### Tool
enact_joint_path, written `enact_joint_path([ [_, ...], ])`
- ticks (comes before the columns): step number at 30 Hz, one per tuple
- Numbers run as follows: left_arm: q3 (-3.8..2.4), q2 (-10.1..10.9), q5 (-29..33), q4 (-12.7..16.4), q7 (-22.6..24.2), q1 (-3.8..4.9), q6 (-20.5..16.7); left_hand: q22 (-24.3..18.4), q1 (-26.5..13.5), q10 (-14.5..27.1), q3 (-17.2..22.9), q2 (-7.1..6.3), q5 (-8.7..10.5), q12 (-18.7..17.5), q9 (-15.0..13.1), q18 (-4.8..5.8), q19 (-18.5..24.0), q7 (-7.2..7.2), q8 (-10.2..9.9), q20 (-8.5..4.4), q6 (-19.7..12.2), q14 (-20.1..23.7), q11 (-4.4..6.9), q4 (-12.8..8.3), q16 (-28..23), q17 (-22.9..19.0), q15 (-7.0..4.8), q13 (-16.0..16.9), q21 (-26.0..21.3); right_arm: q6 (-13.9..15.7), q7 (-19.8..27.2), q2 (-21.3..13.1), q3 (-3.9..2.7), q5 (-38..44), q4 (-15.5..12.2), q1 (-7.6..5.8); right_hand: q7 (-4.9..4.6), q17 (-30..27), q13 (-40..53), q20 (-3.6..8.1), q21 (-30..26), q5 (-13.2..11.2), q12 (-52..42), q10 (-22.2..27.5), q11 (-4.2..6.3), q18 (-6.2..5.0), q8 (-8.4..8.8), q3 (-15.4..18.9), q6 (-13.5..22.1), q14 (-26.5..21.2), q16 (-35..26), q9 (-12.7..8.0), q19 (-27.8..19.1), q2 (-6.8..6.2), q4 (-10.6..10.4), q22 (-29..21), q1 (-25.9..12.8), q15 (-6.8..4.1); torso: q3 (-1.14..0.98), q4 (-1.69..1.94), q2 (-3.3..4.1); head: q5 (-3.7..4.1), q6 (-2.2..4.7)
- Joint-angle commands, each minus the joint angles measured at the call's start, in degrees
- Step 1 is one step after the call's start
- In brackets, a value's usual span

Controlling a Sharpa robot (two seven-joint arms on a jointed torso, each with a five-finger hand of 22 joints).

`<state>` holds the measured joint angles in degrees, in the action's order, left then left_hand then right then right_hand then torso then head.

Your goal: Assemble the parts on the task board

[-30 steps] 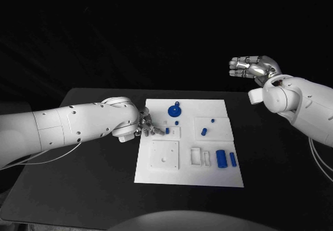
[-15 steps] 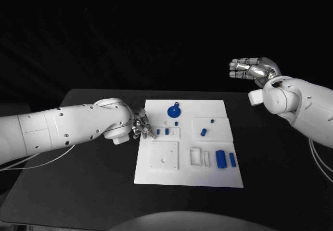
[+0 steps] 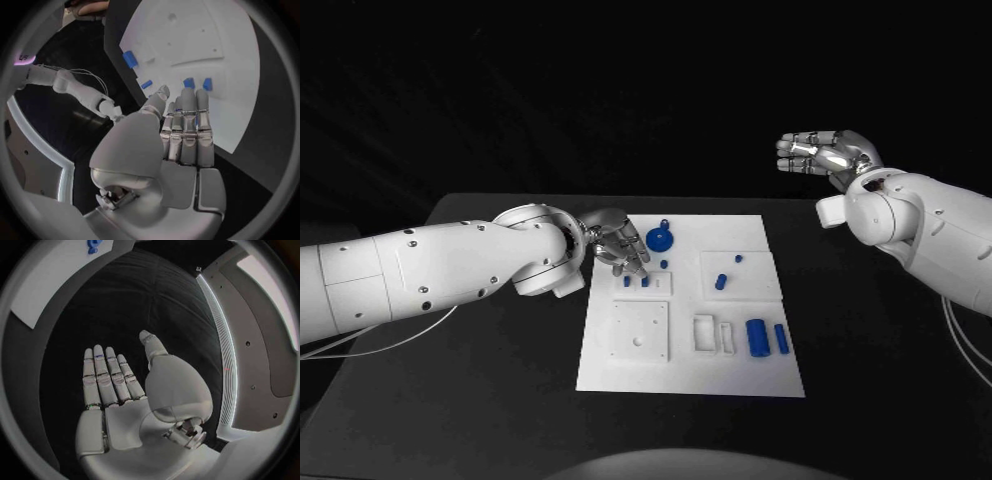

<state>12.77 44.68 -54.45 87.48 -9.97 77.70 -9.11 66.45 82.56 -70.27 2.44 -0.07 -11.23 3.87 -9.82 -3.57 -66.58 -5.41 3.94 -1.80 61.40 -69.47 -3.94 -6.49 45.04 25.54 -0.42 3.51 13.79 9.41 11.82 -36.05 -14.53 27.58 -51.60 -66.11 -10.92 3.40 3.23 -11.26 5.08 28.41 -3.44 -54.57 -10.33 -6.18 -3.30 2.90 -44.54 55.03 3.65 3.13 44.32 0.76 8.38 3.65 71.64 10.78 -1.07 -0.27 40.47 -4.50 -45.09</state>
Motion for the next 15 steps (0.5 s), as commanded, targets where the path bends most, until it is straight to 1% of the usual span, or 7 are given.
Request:
enact_joint_path([
  [1, -0.05, -0.9, -6.8, 0.1, 9.5, 0.14, -6.6, 1.5, -0.1, 0.4, -0.3, 0.64, 0.32, -0.2, 4.5, -1.14, -1.0, -0.09, -0.1, 0.14, 1.1, -0.8, -0.05, -0.6, 1.1, -0.4, -0.08, -0.1, -0.3, -0.8, 0.5, 0.0, -0.02, 0.3, 0.0, 0.04, 0.03, 0.1, -0.1, -0.05, -0.1, 0.4, 0.3, 0.5, -0.04, 0.31, 0.27, 0.3, 0.3, -0.3, 0.0, -0.1, -0.1, 0.28, 0.0, 0.0, -0.1, 0.11, -0.01, -0.03, 0.09, 0.12, 0.40],
  [3, -0.02, -1.5, -9.4, -0.3, 10.3, 0.16, -7.7, 1.9, -0.2, 0.8, -0.3, 0.91, -0.08, -0.3, 5.0, -1.27, -1.9, -0.12, -0.1, -0.01, 1.4, -1.7, -0.09, -0.4, 1.8, -0.4, -0.21, -0.1, -0.2, -0.8, 0.5, 0.0, -0.02, 0.3, 0.0, 0.05, 0.03, 0.1, -0.1, -0.05, -0.1, 0.4, 0.3, 0.5, -0.04, 0.31, 0.27, 0.3, 0.3, -0.3, 0.0, -0.1, -0.1, 0.28, 0.0, 0.0, -0.1, 0.11, -0.03, -0.02, 0.10, 0.15, 0.47],
  [5, 0.01, -2.5, -12.4, -1.1, 10.9, 0.18, -8.3, 2.4, -0.1, 1.4, -0.1, 1.14, -0.35, -0.3, 5.4, -1.39, -2.3, -0.31, -0.2, -0.02, 1.7, -2.0, -0.30, -0.1, 2.0, -0.5, -0.16, -0.1, -0.2, -0.8, 0.5, 0.1, -0.02, 0.3, -0.1, 0.06, 0.03, 0.1, -0.1, -0.05, -0.1, 0.4, 0.3, 0.5, -0.04, 0.31, 0.27, 0.3, 0.3, -0.3, 0.0, -0.1, -0.1, 0.28, 0.0, 0.0, -0.1, 0.11, -0.10, 0.05, 0.05, 0.17, 0.73],
  [7, 0.04, -3.7, -15.5, -2.2, 11.4, 0.19, -8.6, 2.9, 0.0, 2.0, 0.1, 1.16, -0.37, -0.3, 5.7, -1.57, -2.5, -0.09, -0.3, 0.05, 1.2, -2.2, -0.43, 0.1, 2.2, -0.6, -0.12, -0.1, -0.2, -0.8, 0.5, 0.2, -0.02, 0.3, -0.1, 0.06, 0.03, 0.1, -0.1, -0.04, -0.1, 0.4, 0.2, 0.5, -0.05, 0.29, 0.27, 0.3, 0.3, -0.3, 0.0, -0.1, 0.0, 0.33, 0.0, 0.0, 0.0, 0.11, -0.07, 0.03, 0.05, 0.14, 0.80],
  [11, 0.12, -6.5, -20.4, -5.5, 12.0, 0.16, -7.9, 4.7, 0.0, 2.4, 0.6, 0.59, -0.28, -0.4, 5.9, -1.90, -4.1, 0.06, -0.3, -0.05, 0.3, -3.8, -0.38, 0.9, 4.5, 0.0, -0.31, -0.1, 0.3, -1.1, 0.6, 0.4, -0.02, 0.3, -0.2, 0.07, 0.05, 0.1, -0.1, -0.04, -0.1, 0.4, 0.3, 0.5, -0.05, 0.29, 0.26, 0.3, 0.3, -0.3, 0.0, -0.1, -0.1, 0.35, 0.0, 0.0, 0.0, 0.10, 0.03, -0.08, 0.09, -0.16, 0.94],
  [12, 0.13, -7.1, -21.2, -6.2, 12.1, 0.13, -7.6, 5.2, 0.0, 2.5, 0.7, 0.44, -0.29, -0.4, 5.9, -1.92, -4.2, 0.13, -0.3, -0.09, 0.2, -3.8, -0.36, 1.0, 5.3, 0.3, -0.37, -0.1, 0.4, -1.2, 0.7, 0.4, -0.02, 0.3, -0.3, 0.07, 0.05, 0.1, -0.1, -0.04, -0.1, 0.4, 0.3, 0.5, -0.05, 0.29, 0.27, 0.3, 0.3, -0.3, 0.0, -0.1, -0.1, 0.35, 0.0, 0.0, 0.0, 0.10, 0.06, -0.14, 0.14, -0.47, 1.01],
  [15, 0.21, -9.0, -23.9, -9.2, 12.4, -0.13, -6.5, 6.8, 0.1, 3.7, 0.9, -0.49, -0.32, -0.4, 5.9, -2.09, -5.2, 0.10, -0.3, -0.29, 0.1, -4.4, -0.52, 1.0, 7.7, 0.9, -0.56, -0.1, 1.2, -1.4, 0.7, 0.6, -0.02, 0.2, -0.4, 0.07, 0.04, 0.1, -0.1, -0.03, -0.1, 0.4, 0.3, 0.6, -0.07, 0.28, 0.28, 0.3, 0.4, -0.3, 0.0, -0.1, -0.1, 0.35, -0.1, 0.0, -0.1, 0.09, 0.09, -0.23, 0.23, -0.29, 1.14],
])
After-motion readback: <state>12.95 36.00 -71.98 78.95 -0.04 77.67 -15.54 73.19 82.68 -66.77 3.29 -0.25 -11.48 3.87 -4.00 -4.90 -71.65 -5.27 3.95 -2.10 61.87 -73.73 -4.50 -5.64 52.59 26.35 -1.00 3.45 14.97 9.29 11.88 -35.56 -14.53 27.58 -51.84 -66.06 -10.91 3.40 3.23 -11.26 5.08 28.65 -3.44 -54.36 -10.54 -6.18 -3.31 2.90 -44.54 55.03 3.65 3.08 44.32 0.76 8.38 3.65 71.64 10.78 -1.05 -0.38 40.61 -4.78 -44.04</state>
